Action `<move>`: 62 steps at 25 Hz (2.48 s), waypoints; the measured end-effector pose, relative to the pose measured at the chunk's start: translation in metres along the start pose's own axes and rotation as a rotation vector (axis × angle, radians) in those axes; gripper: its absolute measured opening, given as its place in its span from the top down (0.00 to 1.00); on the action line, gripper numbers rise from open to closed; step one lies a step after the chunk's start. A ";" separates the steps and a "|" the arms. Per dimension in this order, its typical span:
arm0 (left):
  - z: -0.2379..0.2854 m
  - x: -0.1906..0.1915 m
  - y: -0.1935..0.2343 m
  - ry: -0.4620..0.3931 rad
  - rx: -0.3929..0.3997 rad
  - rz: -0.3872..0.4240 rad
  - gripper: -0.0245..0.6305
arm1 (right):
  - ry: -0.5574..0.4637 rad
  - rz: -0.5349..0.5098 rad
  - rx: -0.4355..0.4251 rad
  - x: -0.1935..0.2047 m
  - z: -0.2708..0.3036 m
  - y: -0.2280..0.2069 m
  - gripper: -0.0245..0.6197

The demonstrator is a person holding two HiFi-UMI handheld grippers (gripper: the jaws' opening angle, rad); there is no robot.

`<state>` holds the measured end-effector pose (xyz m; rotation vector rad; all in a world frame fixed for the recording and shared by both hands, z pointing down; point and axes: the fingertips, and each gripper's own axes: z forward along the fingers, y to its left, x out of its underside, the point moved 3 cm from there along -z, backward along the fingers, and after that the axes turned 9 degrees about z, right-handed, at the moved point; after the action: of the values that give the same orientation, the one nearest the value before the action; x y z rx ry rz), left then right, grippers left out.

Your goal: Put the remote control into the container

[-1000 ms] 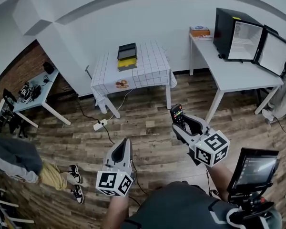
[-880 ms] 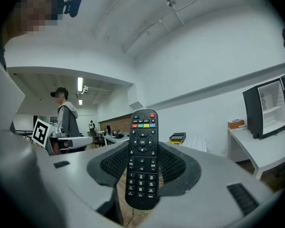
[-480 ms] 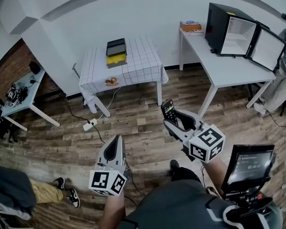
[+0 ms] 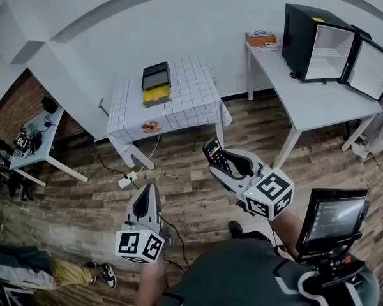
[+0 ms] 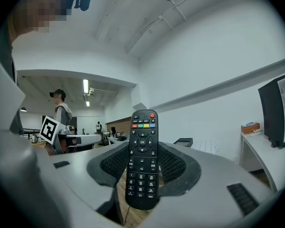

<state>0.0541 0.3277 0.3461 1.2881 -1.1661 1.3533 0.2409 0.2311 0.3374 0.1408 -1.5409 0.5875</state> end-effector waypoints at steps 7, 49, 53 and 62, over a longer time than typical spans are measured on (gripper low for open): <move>0.062 -0.002 0.009 0.022 -0.040 -0.005 0.95 | 0.034 0.009 -0.041 -0.013 0.030 -0.057 0.65; 0.246 0.023 0.308 -0.021 0.133 -0.040 0.95 | 0.064 0.032 0.095 -0.044 0.378 -0.128 0.65; 0.278 0.025 0.325 -0.017 0.119 -0.053 0.95 | 0.046 0.042 0.077 -0.050 0.409 -0.154 0.65; 0.384 0.022 0.367 0.022 0.086 -0.007 0.95 | 0.038 0.026 0.029 -0.084 0.485 -0.238 0.65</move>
<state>-0.2544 -0.1051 0.3549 1.3329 -1.0978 1.4228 -0.0820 -0.2094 0.3476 0.1306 -1.5001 0.6299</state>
